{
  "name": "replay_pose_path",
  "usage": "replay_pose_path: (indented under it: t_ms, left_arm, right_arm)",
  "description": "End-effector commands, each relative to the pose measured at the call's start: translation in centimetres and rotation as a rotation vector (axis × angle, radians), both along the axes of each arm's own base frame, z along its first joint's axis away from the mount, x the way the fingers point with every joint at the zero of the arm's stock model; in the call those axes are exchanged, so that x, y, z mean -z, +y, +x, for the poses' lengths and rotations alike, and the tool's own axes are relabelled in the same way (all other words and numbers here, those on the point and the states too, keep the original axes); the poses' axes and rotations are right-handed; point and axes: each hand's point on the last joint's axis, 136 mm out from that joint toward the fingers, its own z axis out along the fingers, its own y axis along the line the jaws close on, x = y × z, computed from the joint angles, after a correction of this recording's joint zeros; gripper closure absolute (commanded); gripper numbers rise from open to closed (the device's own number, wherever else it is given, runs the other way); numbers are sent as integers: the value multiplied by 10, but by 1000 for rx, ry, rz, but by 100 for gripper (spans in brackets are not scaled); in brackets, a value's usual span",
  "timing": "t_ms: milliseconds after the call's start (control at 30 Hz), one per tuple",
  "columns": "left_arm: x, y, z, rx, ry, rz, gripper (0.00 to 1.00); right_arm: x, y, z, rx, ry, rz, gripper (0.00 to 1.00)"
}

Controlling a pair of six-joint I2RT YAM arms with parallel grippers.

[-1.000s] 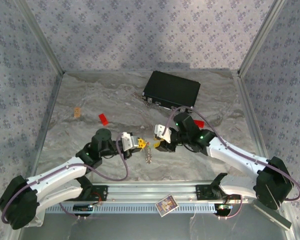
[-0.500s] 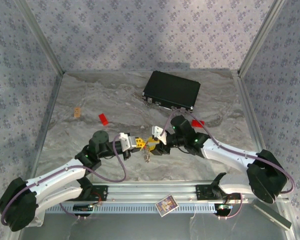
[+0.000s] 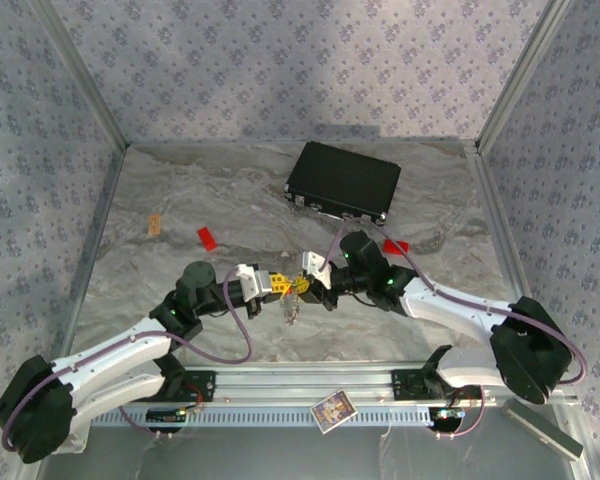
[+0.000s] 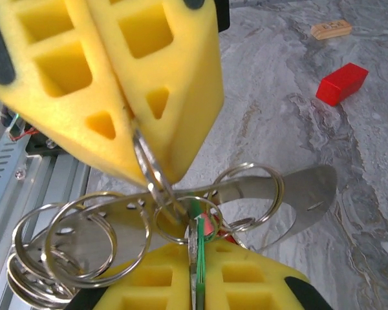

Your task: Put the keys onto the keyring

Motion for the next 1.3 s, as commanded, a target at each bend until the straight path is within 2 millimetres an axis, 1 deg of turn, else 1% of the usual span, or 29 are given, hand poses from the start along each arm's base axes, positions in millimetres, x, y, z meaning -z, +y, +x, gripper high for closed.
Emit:
replay_pose_path:
  t_ms: [0,133,267,433,567,600,667,767,800,867,933,1000,1033,1100,1167,1233,1267]
  left_arm:
    - [-21,0,-1,5,-54,-37,100]
    - [-19,-1,0,6,-51,-20,100]
    - [-18,-1,0,9,-50,-10,100]
    - [-13,-3,1,18,-39,28,100]
    - [-8,-5,4,13,-27,57,100]
    - [-7,-5,4,14,-24,61,99]
    - [-6,-7,6,13,-19,59,92]
    - [-8,-8,7,9,-23,49,90]
    - [-9,-7,8,5,-26,47,85]
    - [-11,-5,10,-16,-37,42,68]
    - [-14,-1,11,-43,-52,27,57]
    - [-19,5,15,-86,-71,12,50]
    - [-22,9,17,-118,-83,4,48]
    - [-28,20,25,-198,-110,-8,43]
    - [-38,36,36,-313,-133,-28,36]
    - [-50,54,47,-439,-137,-62,28]
    - [-58,66,52,-507,-140,-85,22]
  right_arm:
    - [-9,-9,7,41,-61,-46,92]
    - [-12,-19,11,72,-102,-96,93]
    - [-15,-24,14,93,-135,-132,100]
    - [-26,-22,12,77,-166,-145,100]
    - [-40,-18,10,60,-204,-143,100]
    - [-44,-17,8,54,-210,-142,100]
    - [-51,-15,6,41,-227,-141,100]
    - [-58,-14,4,30,-246,-151,100]
    - [-58,-14,4,31,-249,-156,100]
    - [-58,-16,7,53,-260,-166,100]
    - [-55,-19,13,81,-266,-189,100]
    - [-54,-22,19,114,-277,-212,100]
    - [-54,-25,24,137,-284,-226,100]
    - [-55,-26,31,171,-299,-247,100]
    - [-60,-25,39,190,-315,-264,100]
    - [-67,-18,43,186,-325,-262,100]
    - [-71,-12,43,174,-330,-254,100]
